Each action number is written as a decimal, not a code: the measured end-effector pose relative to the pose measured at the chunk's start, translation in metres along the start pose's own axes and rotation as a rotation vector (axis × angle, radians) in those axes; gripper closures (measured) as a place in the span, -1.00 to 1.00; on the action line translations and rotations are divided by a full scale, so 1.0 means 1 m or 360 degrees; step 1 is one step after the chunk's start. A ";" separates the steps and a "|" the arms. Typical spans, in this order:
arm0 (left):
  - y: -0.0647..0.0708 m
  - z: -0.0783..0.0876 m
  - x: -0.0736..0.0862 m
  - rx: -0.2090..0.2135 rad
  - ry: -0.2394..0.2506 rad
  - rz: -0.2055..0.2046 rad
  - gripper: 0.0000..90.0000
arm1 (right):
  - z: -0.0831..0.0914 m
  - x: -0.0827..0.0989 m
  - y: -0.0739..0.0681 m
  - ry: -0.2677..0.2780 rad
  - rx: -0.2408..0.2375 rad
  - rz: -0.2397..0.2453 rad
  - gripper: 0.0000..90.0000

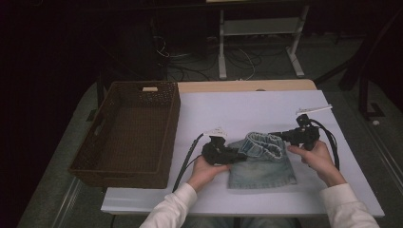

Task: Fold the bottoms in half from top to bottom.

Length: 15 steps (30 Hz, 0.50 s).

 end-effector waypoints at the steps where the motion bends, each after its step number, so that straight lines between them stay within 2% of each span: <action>1: 0.001 0.000 0.000 -0.0006 -0.0004 -0.0013 0.42 | 0.001 0.000 -0.002 0.0007 0.0002 0.0001 0.97; 7: 0.004 0.004 -0.001 -0.0038 -0.0050 -0.0041 0.35 | 0.002 0.004 -0.008 0.0033 0.0002 -0.0021 0.98; 15: 0.011 0.010 -0.003 -0.0117 -0.0119 -0.0068 0.26 | 0.005 0.011 -0.017 0.0052 -0.0008 -0.0020 0.97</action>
Point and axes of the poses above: each handheld gripper's, and its own axes: z roughly backward along the jaws, x roughly out of its underside, y roughly to its right, the point moved 3 cm from there along -z, roughly forward along the jaws, and after that the axes turned 9 degrees about -x, right-handed, at the moved point
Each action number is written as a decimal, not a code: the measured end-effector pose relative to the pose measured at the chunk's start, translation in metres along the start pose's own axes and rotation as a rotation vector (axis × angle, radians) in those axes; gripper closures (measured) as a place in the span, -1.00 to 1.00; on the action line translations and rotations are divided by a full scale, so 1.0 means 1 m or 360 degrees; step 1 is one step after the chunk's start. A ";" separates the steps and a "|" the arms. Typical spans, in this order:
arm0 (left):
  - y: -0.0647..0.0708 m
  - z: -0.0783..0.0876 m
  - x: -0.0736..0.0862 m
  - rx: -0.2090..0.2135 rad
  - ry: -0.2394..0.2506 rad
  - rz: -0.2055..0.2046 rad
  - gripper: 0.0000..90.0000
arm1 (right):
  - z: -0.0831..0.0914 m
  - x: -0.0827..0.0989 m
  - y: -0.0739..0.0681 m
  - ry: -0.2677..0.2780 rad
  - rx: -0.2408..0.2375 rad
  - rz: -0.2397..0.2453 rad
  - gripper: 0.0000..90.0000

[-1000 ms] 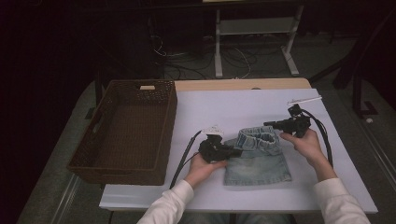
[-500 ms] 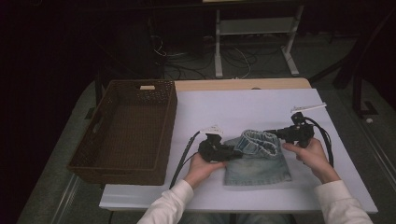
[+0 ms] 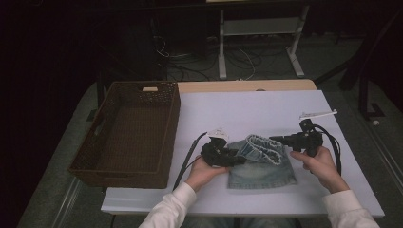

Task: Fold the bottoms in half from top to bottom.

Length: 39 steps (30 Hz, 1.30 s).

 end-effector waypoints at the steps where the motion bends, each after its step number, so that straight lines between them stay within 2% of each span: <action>1: 0.000 0.001 0.000 -0.0003 -0.0004 -0.0002 0.24 | 0.001 0.001 -0.001 0.0003 0.0001 -0.0004 0.98; 4: -0.001 0.005 0.001 0.0019 -0.0045 0.0034 0.09 | 0.002 0.002 -0.003 0.0017 -0.0011 -0.0019 0.97; 9: -0.001 0.009 0.003 0.0016 -0.0051 0.0032 0.08 | 0.004 0.006 -0.008 0.0014 -0.0022 -0.0022 0.98; 12: 0.000 0.012 0.005 0.0016 -0.0034 0.0062 0.03 | 0.005 0.009 -0.008 0.0004 -0.0032 -0.0030 0.98; 13: 0.000 0.014 0.005 0.0039 -0.0030 0.0082 0.01 | 0.005 0.009 -0.008 0.0004 -0.0040 -0.0030 0.98; 16: 0.002 0.017 0.009 0.0024 -0.0053 0.0057 -0.01 | 0.004 0.013 -0.013 -0.0023 -0.0063 -0.0018 0.98; 20: 0.003 0.016 0.013 0.0036 -0.0092 0.0067 -0.05 | 0.002 0.019 -0.014 -0.0051 -0.0072 -0.0023 0.98; 30: 0.010 0.017 0.022 0.0023 -0.0162 0.0021 -0.05 | 0.001 0.032 -0.021 -0.0100 -0.0093 -0.0016 0.97; 39: 0.007 0.023 0.022 0.0017 -0.0134 0.0065 -0.06 | -0.002 0.044 -0.026 -0.0139 -0.0107 0.0005 0.98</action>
Point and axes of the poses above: each handheld gripper's, and its own axes: z roughly backward along the jaws, x roughly out of its underside, y roughly to its right, the point moved 3 cm from there along -z, roughly forward along the jaws, and after that the axes turned 9 degrees about -x, right-handed, at the moved point
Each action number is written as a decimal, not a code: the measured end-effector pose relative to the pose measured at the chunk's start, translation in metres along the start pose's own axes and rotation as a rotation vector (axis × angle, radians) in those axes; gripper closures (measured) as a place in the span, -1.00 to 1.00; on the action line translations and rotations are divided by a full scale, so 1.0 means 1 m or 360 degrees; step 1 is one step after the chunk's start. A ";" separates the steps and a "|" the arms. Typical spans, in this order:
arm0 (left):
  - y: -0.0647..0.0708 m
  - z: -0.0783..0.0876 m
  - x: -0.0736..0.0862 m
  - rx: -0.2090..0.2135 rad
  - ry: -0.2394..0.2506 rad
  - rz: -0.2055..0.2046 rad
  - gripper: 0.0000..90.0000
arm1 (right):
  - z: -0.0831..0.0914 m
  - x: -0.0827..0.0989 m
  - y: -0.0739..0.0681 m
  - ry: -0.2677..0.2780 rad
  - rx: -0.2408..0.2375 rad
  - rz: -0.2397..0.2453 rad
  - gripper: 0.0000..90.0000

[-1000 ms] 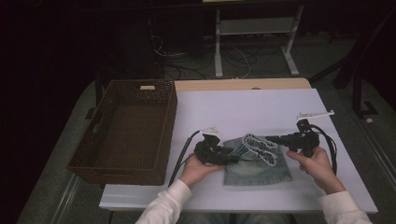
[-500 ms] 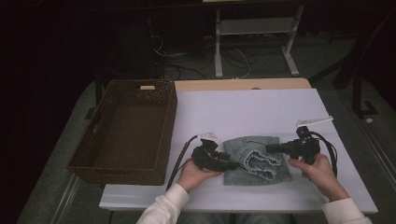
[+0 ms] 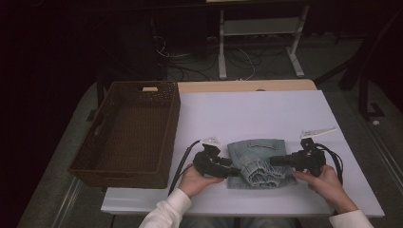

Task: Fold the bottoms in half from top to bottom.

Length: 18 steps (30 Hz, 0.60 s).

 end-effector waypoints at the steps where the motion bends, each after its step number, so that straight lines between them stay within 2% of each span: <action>1: 0.000 0.001 0.000 -0.0001 0.0005 0.0002 -0.06 | -0.001 0.001 0.000 -0.0008 0.0004 0.0000 0.98; 5: -0.002 0.003 -0.001 -0.0001 0.0024 0.0014 -0.07 | -0.007 0.008 0.001 -0.0082 0.0030 0.0006 0.98; 8: -0.003 0.003 -0.001 -0.0001 0.0015 0.0019 -0.07 | -0.015 0.016 0.004 -0.0151 0.0003 -0.0001 0.98; 11: -0.003 0.003 0.000 0.0002 0.0013 0.0021 -0.07 | -0.021 0.020 0.005 -0.0165 -0.0011 -0.0011 0.98; 18: -0.004 0.003 -0.001 0.0009 0.0024 0.0040 -0.09 | -0.018 0.019 0.004 -0.0138 -0.0023 -0.0016 0.95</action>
Point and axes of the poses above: each handheld gripper's, and its own axes: z roughly backward along the jaws, x roughly out of its underside, y roughly to its right, the point moved 3 cm from there along -z, roughly forward along the jaws, and after that the axes turned 9 degrees about -x, right-handed, at the moved point
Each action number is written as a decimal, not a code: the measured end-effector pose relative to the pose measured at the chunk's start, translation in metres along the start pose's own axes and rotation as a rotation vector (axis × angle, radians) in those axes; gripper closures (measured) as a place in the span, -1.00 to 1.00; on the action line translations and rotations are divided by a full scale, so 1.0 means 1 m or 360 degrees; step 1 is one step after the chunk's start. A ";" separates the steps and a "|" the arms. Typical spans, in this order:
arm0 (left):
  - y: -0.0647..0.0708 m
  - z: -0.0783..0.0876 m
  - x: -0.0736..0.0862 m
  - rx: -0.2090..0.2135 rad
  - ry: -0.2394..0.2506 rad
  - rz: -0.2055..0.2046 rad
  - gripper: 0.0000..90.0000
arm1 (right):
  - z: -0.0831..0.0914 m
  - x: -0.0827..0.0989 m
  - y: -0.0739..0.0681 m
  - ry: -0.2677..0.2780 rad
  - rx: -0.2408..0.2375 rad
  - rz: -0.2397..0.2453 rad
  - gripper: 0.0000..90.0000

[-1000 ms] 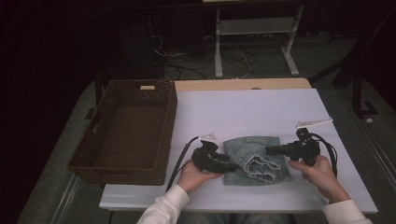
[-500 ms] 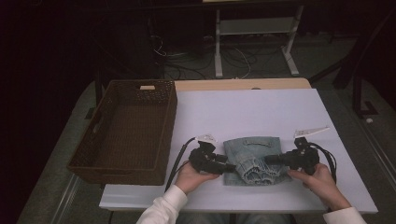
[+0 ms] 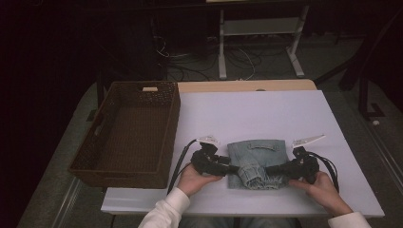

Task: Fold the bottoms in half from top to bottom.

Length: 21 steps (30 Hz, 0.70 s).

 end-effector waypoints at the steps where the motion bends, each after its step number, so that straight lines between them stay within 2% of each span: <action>1: 0.000 0.000 0.000 0.0001 0.0000 0.0001 -0.09 | 0.002 -0.001 0.000 0.0017 -0.0016 -0.0005 0.91; 3: 0.000 0.000 0.000 0.0001 0.0003 0.0004 -0.09 | 0.005 -0.002 -0.002 0.0048 -0.0034 -0.0008 0.87; 7: -0.001 0.003 -0.003 0.0006 0.0028 0.0012 -0.11 | 0.015 -0.005 -0.009 0.0089 -0.0005 0.0027 0.77; 10: -0.001 0.004 -0.006 0.0010 0.0038 0.0016 -0.12 | 0.024 -0.007 -0.011 0.0169 0.0002 0.0026 0.62; 12: -0.002 0.004 -0.007 0.0009 0.0044 0.0014 -0.13 | 0.030 -0.008 -0.011 0.0214 0.0025 -0.0001 0.53; 17: -0.003 0.009 -0.015 0.0011 0.0074 0.0016 -0.16 | 0.040 -0.011 -0.014 0.0312 0.0134 0.0015 0.23; 21: -0.004 0.012 -0.021 0.0023 0.0094 0.0015 -0.21 | 0.048 -0.010 -0.014 0.0372 0.0190 -0.0009 -0.11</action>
Point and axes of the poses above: each handheld gripper's, and its own axes: z roughly backward along the jaws, x roughly out of its underside, y roughly to its right, the point moved 3 cm from there along -z, roughly forward along the jaws, and after that the axes turned 9 degrees about -x, right-handed, at the moved point
